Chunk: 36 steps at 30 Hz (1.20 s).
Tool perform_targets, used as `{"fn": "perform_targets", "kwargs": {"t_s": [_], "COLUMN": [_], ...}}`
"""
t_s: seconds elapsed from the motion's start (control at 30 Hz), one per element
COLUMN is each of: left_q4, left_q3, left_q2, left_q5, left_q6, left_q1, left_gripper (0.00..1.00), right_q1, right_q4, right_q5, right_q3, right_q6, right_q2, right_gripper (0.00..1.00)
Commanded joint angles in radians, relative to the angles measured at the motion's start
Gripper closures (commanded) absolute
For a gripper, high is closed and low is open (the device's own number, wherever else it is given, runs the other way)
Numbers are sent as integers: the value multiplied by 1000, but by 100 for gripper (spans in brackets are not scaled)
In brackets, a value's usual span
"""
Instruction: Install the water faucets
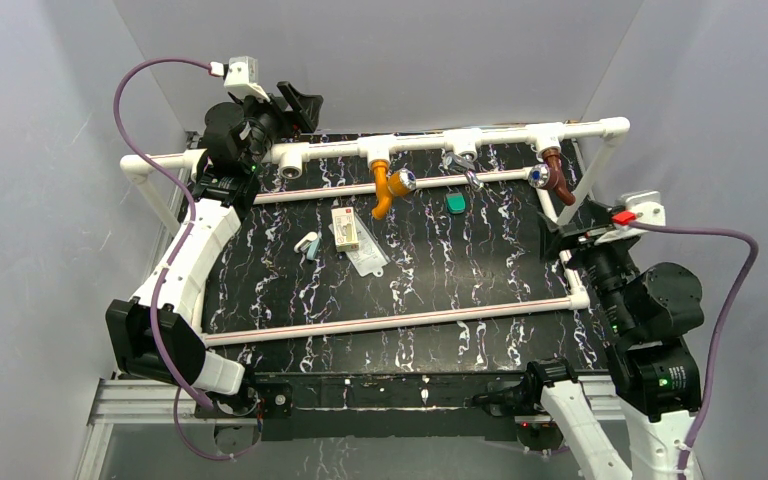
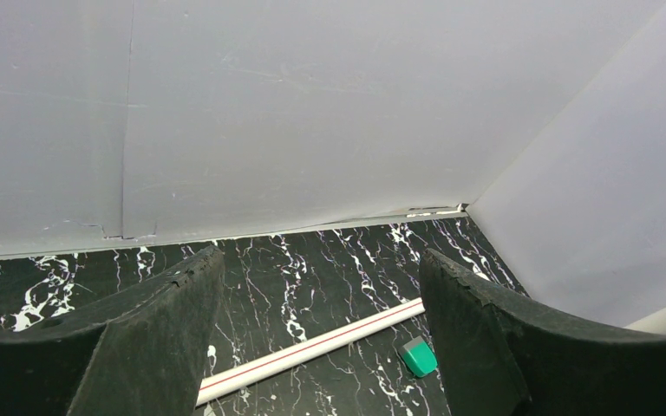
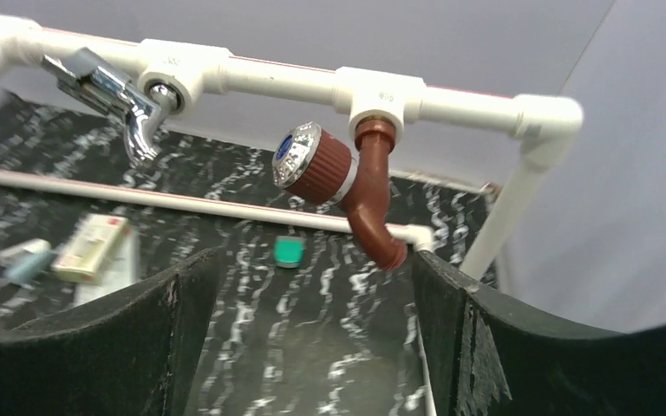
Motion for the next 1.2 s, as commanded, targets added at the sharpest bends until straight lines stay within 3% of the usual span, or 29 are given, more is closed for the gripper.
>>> {"fn": "perform_targets", "kwargs": {"t_s": [0.0, 0.13, 0.33, 0.73, 0.97, 1.17], "left_q4": [-339, -338, -339, -339, -340, -339], "left_q3": [-141, -139, -141, -141, -139, -137], "left_q2": [129, 130, 129, 129, 131, 135], "left_q5": [-2, 0, 2, -4, -3, 0], "left_q6": [8, 8, 8, 9, 9, 9], "left_q1": [7, 8, 8, 7, 7, 8], "left_gripper": [21, 21, 21, 21, 21, 21], "right_q1": [2, 2, 2, 2, 2, 2], "right_q4": [109, 210, 285, 482, 557, 568], "right_q5": [-53, -88, -73, -4, 26, 38], "right_q3": [-25, -104, -162, -219, -237, -232], "right_q6": [-426, -653, -865, -937, -885, -826], "right_q2": [-8, -30, 8, 117, 162, 193], "right_gripper": [13, 12, 11, 17, 30, 54]}}
